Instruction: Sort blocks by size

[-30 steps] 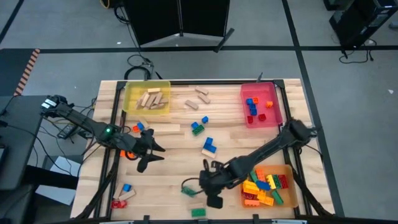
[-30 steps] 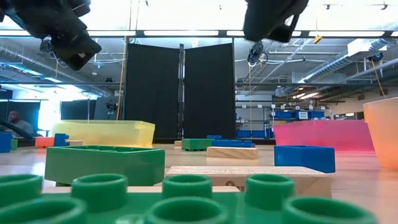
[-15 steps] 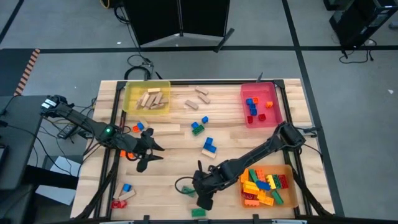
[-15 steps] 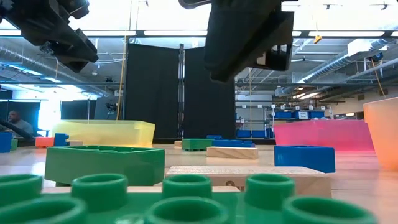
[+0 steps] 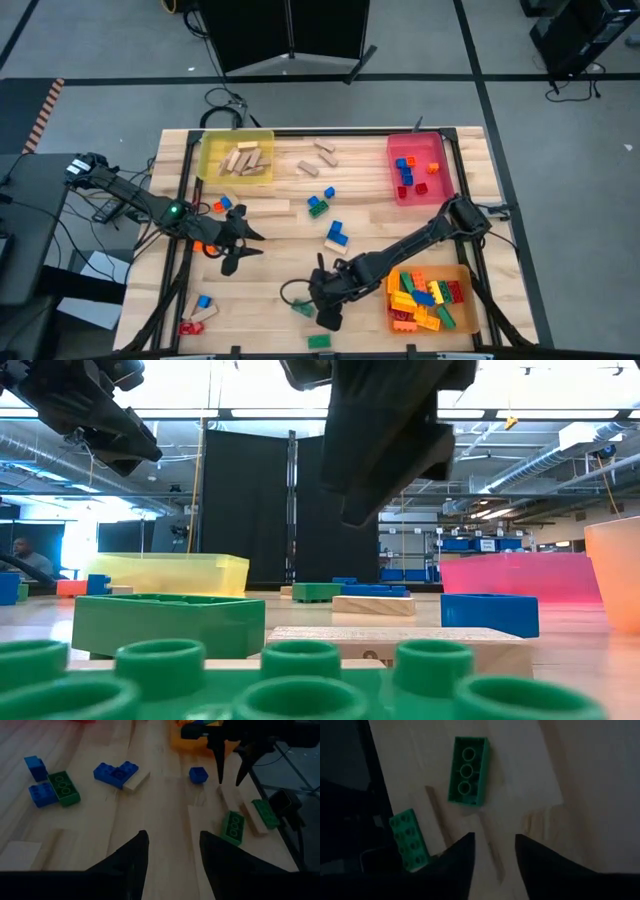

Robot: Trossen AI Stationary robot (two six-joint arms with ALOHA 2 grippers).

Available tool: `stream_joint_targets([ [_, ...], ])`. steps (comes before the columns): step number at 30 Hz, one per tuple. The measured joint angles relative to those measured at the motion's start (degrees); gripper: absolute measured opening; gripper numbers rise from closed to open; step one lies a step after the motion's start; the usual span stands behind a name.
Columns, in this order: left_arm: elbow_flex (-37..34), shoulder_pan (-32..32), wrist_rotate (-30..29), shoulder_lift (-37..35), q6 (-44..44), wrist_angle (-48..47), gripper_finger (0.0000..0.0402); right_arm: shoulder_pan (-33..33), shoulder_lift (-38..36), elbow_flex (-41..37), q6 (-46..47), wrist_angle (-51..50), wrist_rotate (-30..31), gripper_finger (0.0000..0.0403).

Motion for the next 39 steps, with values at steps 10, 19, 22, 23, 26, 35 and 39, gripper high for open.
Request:
stream_joint_targets([
  [10,0.0,0.0,0.0,0.0,0.0,0.0,0.0184,1.3,0.0,0.0,-9.9,0.0,0.1,0.0247],
  [19,0.0,0.0,-0.2,0.0,0.1,-0.1,0.0184,2.9,0.6,-0.3,-13.5,-1.4,2.8,0.0286],
  [22,0.0,0.0,-0.9,0.0,0.1,-0.1,0.0184,3.5,2.3,-0.5,-13.7,-0.9,1.9,0.0289],
  [23,0.1,0.0,-1.1,0.0,0.1,-0.1,0.0184,3.6,2.7,-0.5,-13.8,-0.4,2.0,0.0289],
  [26,0.1,0.0,-1.2,0.1,0.1,-0.3,0.0184,3.8,3.5,-0.4,-13.4,0.6,3.2,0.0285],
  [35,0.1,0.0,-1.2,0.9,0.1,-0.8,0.0184,4.0,6.6,-0.3,-13.2,2.9,2.1,0.0274],
  [39,0.1,0.0,-1.2,1.1,0.1,-1.0,0.0184,4.4,8.4,0.1,-13.0,3.3,1.6,0.0264],
])
